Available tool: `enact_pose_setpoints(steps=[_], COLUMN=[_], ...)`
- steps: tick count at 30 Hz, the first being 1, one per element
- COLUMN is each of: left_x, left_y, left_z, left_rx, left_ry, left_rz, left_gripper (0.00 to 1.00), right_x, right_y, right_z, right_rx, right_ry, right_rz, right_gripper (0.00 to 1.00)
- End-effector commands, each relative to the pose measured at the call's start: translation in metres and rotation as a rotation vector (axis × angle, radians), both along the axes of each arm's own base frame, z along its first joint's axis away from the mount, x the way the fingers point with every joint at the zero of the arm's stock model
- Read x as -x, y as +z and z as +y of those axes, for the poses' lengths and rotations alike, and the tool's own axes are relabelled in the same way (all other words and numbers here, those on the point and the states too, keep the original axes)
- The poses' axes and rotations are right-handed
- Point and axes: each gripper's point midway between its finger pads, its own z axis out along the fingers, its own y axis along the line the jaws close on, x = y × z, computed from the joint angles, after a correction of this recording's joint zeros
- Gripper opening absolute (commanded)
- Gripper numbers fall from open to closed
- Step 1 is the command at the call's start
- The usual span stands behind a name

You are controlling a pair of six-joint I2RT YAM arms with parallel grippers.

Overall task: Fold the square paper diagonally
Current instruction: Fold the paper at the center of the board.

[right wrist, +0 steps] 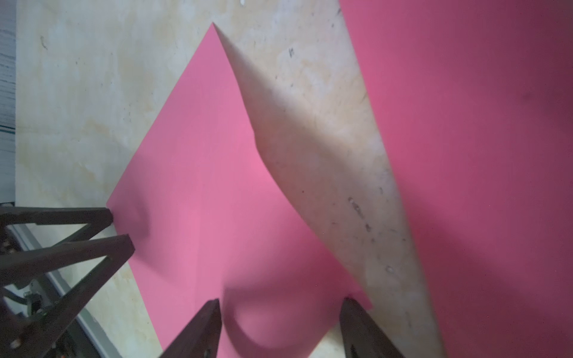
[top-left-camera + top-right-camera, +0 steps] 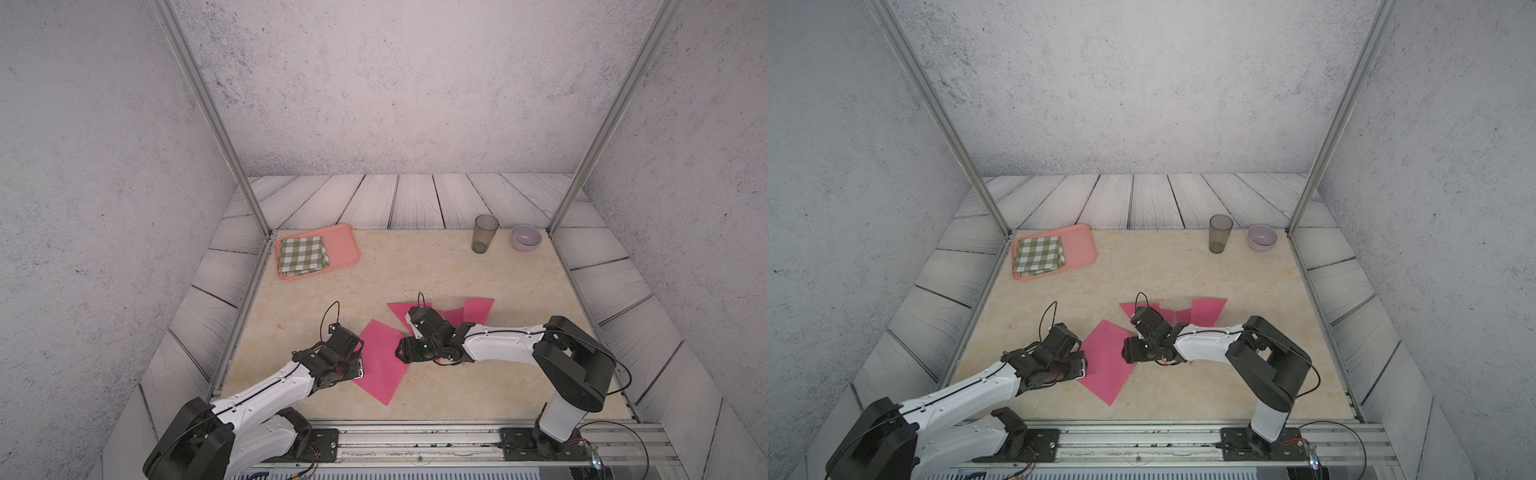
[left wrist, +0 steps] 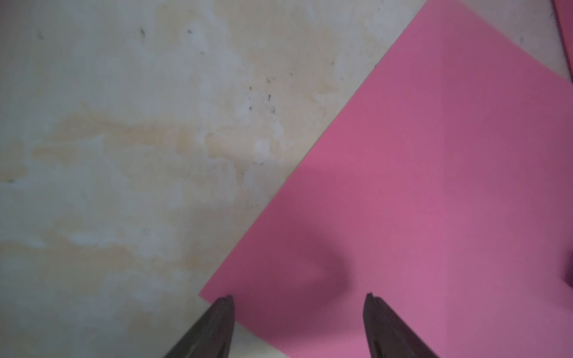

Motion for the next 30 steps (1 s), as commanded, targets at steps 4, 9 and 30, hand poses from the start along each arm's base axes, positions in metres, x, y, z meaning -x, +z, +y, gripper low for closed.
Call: enact_pose_setpoints(steps=[4, 9, 30], left_x=[0.016, 0.016, 0.015], left_y=[-0.013, -0.013, -0.016], left_z=[0.011, 0.010, 0.006], left_rx=[-0.017, -0.010, -0.020], left_ry=[0.019, 0.019, -0.008], left_rz=[0.056, 0.055, 0.071], left_gripper=[0.72, 0.72, 0.72], right_x=[0.000, 0.000, 0.012], right_y=[-0.002, -0.013, -0.037], right_z=[-0.049, -0.033, 0.004], right_rx=[0.195, 0.165, -0.026], right_ry=[-0.101, -0.041, 0.052], right_rz=[-0.028, 0.000, 0.113], right_gripper=[0.71, 0.71, 0.66])
